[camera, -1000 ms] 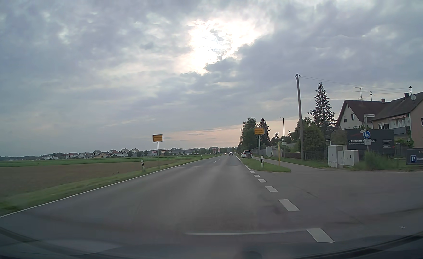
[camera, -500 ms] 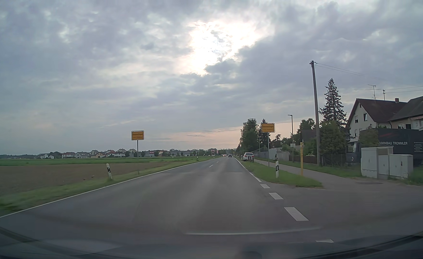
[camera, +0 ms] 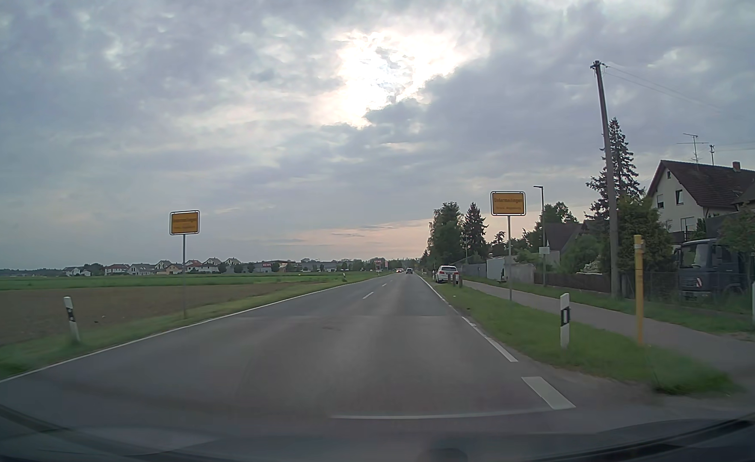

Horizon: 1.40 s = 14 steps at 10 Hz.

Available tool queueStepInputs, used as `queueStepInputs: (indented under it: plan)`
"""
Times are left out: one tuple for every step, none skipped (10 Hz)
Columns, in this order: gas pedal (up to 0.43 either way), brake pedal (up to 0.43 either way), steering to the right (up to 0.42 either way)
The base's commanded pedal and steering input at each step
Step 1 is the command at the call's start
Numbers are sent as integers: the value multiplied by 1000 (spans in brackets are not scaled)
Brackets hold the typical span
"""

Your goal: Follow the waypoints while adhering to traffic rules and regulations

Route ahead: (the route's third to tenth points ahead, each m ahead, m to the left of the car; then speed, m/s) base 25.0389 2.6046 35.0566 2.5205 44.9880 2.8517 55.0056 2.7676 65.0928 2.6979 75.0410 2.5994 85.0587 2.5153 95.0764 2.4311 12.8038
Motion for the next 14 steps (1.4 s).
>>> queueStepInputs:
  plan:
    - [150, 0, 2]
    - [150, 0, 3]
    - [157, 0, 3]
    - [157, 0, 3]
    - [169, 0, 3]
    - [169, 0, 3]
    - [169, 0, 3]
    - [169, 0, 3]
    - [169, 0, 3]
    - [169, 0, 3]
    - [157, 0, 3]
    - [157, 0, 3]
    - [157, 0, 3]
    - [157, 0, 3]
